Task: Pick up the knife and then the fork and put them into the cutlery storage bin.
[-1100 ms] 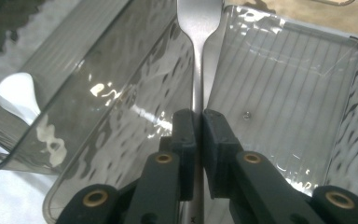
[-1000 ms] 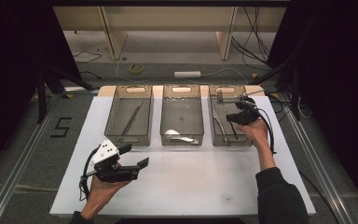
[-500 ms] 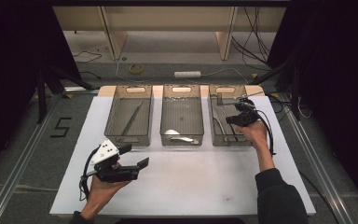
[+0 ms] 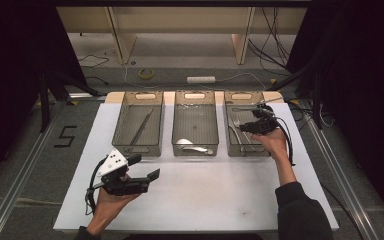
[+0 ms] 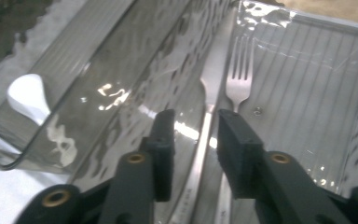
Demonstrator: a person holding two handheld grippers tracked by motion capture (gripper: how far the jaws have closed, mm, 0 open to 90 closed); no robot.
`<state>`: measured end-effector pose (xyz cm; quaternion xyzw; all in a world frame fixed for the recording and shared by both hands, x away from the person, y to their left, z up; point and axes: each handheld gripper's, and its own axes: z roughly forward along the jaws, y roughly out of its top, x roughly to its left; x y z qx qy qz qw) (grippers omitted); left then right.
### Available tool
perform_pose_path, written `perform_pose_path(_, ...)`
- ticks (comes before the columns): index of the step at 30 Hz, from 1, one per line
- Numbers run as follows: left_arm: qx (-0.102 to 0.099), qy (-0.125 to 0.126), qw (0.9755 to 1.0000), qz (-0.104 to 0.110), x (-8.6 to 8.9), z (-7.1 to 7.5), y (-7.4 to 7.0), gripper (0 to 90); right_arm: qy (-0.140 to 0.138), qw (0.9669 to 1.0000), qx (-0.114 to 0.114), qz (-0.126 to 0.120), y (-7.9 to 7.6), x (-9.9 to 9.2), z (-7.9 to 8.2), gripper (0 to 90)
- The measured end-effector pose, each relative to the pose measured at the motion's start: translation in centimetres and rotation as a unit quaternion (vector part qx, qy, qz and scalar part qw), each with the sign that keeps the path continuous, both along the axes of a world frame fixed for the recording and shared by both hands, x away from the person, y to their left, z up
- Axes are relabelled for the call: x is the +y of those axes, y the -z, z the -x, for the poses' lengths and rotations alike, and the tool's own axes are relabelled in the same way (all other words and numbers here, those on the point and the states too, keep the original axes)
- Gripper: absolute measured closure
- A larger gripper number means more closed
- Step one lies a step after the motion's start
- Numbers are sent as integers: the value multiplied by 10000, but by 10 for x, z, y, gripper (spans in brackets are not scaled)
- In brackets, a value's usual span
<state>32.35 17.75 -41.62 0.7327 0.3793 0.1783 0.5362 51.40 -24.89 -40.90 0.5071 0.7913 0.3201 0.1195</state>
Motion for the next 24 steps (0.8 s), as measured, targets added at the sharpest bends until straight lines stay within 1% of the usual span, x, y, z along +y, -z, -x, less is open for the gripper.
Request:
perform_pose_path(5, 3, -3, 10000, 3, 0, 0, 0, 162, -188, 9996, -162, -134, -5, 5, 11, 579)
perform_pose_path(7, -4, 6, 10000, -8, 0, 0, 0, 162, -288, 9990, -236, -257, -6, 7, 17, 560)
perform_pose_path(10, 8, 0, 10000, 0, 0, 0, 0, 162, -304, 9981, -333, -415, -8, 9, 26, 489)
perform_pose_path(13, 1, -1, 10000, 3, 0, 0, 0, 162, -336, 9967, -494, -549, -11, 12, 38, 447)
perform_pose_path(16, 1, -3, 10000, 4, 0, 0, 0, 162, -406, 9946, -697, -655, -14, 15, 53, 405)
perform_pose_path(19, 6, -2, 10000, 3, 0, 0, 0, 162, -492, 9926, -869, -690, -16, 19, 70, 368)
perform_pose_path(21, 5, 0, 10000, 1, 0, 0, 0, 162, -525, 9904, -989, -816, -17, 21, 80, 365)
perform_pose_path(22, 5, 2, 10000, 1, -1, 0, 0, 162, -565, 9899, -978, -860, -18, 22, 84, 358)
perform_pose_path(24, 5, 5, 10000, -11, -1, 0, 0, 162, -623, 9885, -1041, -899, -19, 25, 91, 348)
